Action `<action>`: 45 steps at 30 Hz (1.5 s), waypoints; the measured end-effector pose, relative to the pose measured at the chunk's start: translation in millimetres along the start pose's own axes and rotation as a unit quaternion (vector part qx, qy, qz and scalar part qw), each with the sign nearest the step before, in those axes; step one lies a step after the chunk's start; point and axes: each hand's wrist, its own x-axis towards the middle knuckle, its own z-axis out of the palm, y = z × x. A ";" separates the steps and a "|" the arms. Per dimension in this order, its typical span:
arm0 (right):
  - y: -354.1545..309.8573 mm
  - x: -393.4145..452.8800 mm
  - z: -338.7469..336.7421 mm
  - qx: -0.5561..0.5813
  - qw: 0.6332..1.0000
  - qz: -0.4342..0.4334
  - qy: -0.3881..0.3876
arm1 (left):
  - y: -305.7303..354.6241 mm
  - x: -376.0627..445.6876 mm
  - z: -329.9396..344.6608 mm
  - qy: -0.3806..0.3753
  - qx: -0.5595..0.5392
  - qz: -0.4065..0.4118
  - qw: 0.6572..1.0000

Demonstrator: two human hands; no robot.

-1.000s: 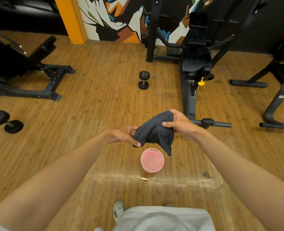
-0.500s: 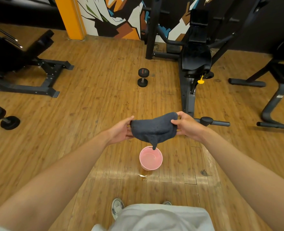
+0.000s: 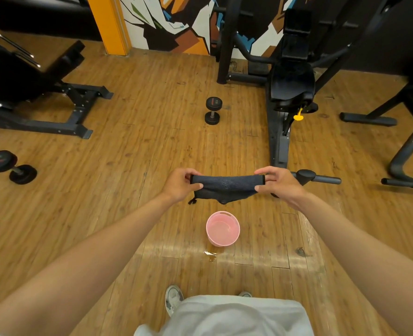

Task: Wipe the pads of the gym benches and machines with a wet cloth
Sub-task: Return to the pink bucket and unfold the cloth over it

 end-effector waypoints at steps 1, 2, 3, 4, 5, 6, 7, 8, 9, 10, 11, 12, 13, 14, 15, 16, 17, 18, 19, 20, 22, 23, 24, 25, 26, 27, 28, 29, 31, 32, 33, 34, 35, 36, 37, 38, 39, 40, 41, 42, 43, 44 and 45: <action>2.3 0.6 -1.1 -0.040 0.999 -0.025 0.003 | 1.9 -0.5 0.3 0.019 0.036 0.020 0.999; 4.8 0.7 -0.8 -0.089 0.995 -0.053 0.004 | 3.5 0.4 0.7 0.036 0.061 0.033 0.997; 8.1 2.1 0.4 -0.146 0.986 -0.078 0.007 | 5.8 1.6 1.5 0.042 0.066 0.045 0.996; 10.3 3.2 2.5 -0.199 0.976 -0.093 0.012 | 10.1 1.7 2.1 0.035 0.059 0.063 0.996; 11.6 4.9 4.5 -0.246 0.965 -0.089 0.023 | 15.4 1.3 3.4 0.017 0.049 0.086 0.995; 11.0 6.3 7.1 -0.285 0.955 -0.074 0.034 | 22.1 0.4 4.7 -0.006 0.034 0.112 0.993; 8.9 6.4 9.3 -0.314 0.947 -0.062 0.038 | 30.1 -0.4 6.2 -0.032 0.019 0.131 0.991; 6.2 6.8 12.6 -0.332 0.941 -0.064 0.029 | 39.8 -1.4 7.9 -0.057 0.002 0.144 0.988; 2.7 6.9 16.7 -0.333 0.939 -0.081 0.007 | 49.8 -2.1 9.4 -0.079 -0.001 0.156 0.985; -2.3 6.0 22.0 -0.309 0.945 -0.104 -0.028 | 58.1 -1.5 11.1 -0.093 0.007 0.168 0.981; -7.4 3.9 29.2 -0.262 0.954 -0.127 -0.070 | 64.1 0.3 12.3 -0.105 0.025 0.184 0.977; -11.7 1.6 38.0 -0.204 0.962 -0.149 -0.107 | 68.5 2.6 12.4 -0.118 0.040 0.200 0.972; -14.2 0.4 46.5 -0.150 0.968 -0.157 -0.128 | 71.3 5.0 11.6 -0.133 0.054 0.213 0.966; -15.8 0.1 55.3 -0.103 0.973 -0.157 -0.136 | 74.6 6.8 9.0 -0.147 0.065 0.224 0.961; -16.6 0.7 62.6 -0.062 0.977 -0.154 -0.135 | 76.6 8.4 5.6 -0.157 0.080 0.232 0.957; -16.9 1.6 68.4 -0.027 0.979 -0.154 -0.131 | 78.5 9.5 1.8 -0.165 0.095 0.237 0.953; -17.4 2.3 72.2 -0.003 0.980 -0.157 -0.124 | 79.4 10.9 -2.3 -0.172 0.108 0.240 0.949; -17.0 3.4 74.0 0.007 0.981 -0.156 -0.117 | 79.7 12.0 -6.0 -0.177 0.113 0.239 0.948; -15.3 4.7 74.8 0.013 0.981 -0.151 -0.118 | 80.3 12.5 -9.2 -0.181 0.112 0.235 0.949; -14.4 4.8 74.6 0.011 0.983 -0.139 -0.124 | 80.5 13.2 -11.9 -0.183 0.108 0.229 0.950; -12.2 5.7 72.5 -0.009 0.981 -0.113 -0.159 | 78.5 15.5 -15.8 -0.182 0.106 0.210 0.955; -11.7 5.7 70.9 -0.026 0.977 -0.109 -0.179 | 76.2 16.5 -16.7 -0.177 0.111 0.198 0.958; -12.1 4.6 68.5 -0.039 0.973 -0.110 -0.197 | 73.6 17.3 -17.2 -0.171 0.111 0.184 0.961; -13.6 2.7 65.8 -0.037 0.971 -0.113 -0.207 | 69.6 18.2 -16.4 -0.157 0.106 0.168 0.967; -16.2 -0.3 63.6 -0.022 0.971 -0.111 -0.211 | 67.6 17.7 -14.6 -0.136 0.089 0.149 0.975; -16.7 -1.9 62.1 0.014 0.972 -0.101 -0.211 | 65.1 16.7 -11.6 -0.108 0.062 0.116 0.985; -17.2 -3.8 61.1 0.063 0.972 -0.085 -0.208 | 64.6 13.5 -8.1 -0.084 0.030 0.063 0.994; -16.4 -4.1 61.0 0.112 0.972 -0.065 -0.198 | 64.1 9.3 -4.4 -0.077 0.008 -0.011 0.997; -14.5 -2.6 59.7 0.174 0.971 -0.032 -0.164 | 60.6 -1.1 3.3 -0.144 -0.008 -0.167 0.975; -13.5 -1.9 58.1 0.192 0.970 -0.024 -0.150 | 56.4 -6.5 7.5 -0.197 -0.027 -0.229 0.953; -13.1 -1.9 56.4 0.206 0.968 -0.019 -0.141 | 51.0 -10.4 11.9 -0.239 -0.069 -0.274 0.929; -12.9 -2.2 54.5 0.218 0.967 -0.014 -0.133 | 46.6 -13.2 16.3 -0.262 -0.124 -0.302 0.908; -13.1 -3.1 52.2 0.227 0.965 -0.010 -0.127 | 42.9 -14.5 21.0 -0.265 -0.174 -0.313 0.895; -12.7 -4.0 50.1 0.230 0.966 -0.007 -0.119 | 43.3 -16.3 25.2 -0.256 -0.212 -0.310 0.891; -11.9 -4.2 48.2 0.227 0.968 -0.002 -0.111 | 42.5 -16.0 29.3 -0.237 -0.235 -0.296 0.895; -10.5 -4.1 46.5 0.221 0.970 0.002 -0.104 | 43.5 -16.2 32.2 -0.215 -0.251 -0.277 0.902; -8.5 -3.6 44.8 0.216 0.971 0.007 -0.099 | 45.3 -16.8 34.2 -0.194 -0.265 -0.257 0.909; -6.8 -3.7 42.9 0.218 0.971 0.012 -0.096 | 45.6 -16.5 35.7 -0.178 -0.282 -0.238 0.912; -6.2 -4.6 41.2 0.222 0.970 0.015 -0.094 | 45.4 -16.1 36.8 -0.163 -0.293 -0.216 0.917; -5.5 -5.7 39.1 0.221 0.971 0.020 -0.091 | 44.2 -16.3 37.8 -0.137 -0.290 -0.190 0.928; -5.2 -7.2 37.2 0.214 0.973 0.022 -0.089 | 42.4 -15.8 38.7 -0.105 -0.269 -0.165 0.943; -5.2 -8.4 35.0 0.201 0.976 0.023 -0.087 | 41.9 -16.0 38.8 -0.072 -0.247 -0.144 0.956; -4.9 -9.1 33.1 0.188 0.978 0.022 -0.084 | 41.5 -16.5 39.4 -0.046 -0.229 -0.126 0.964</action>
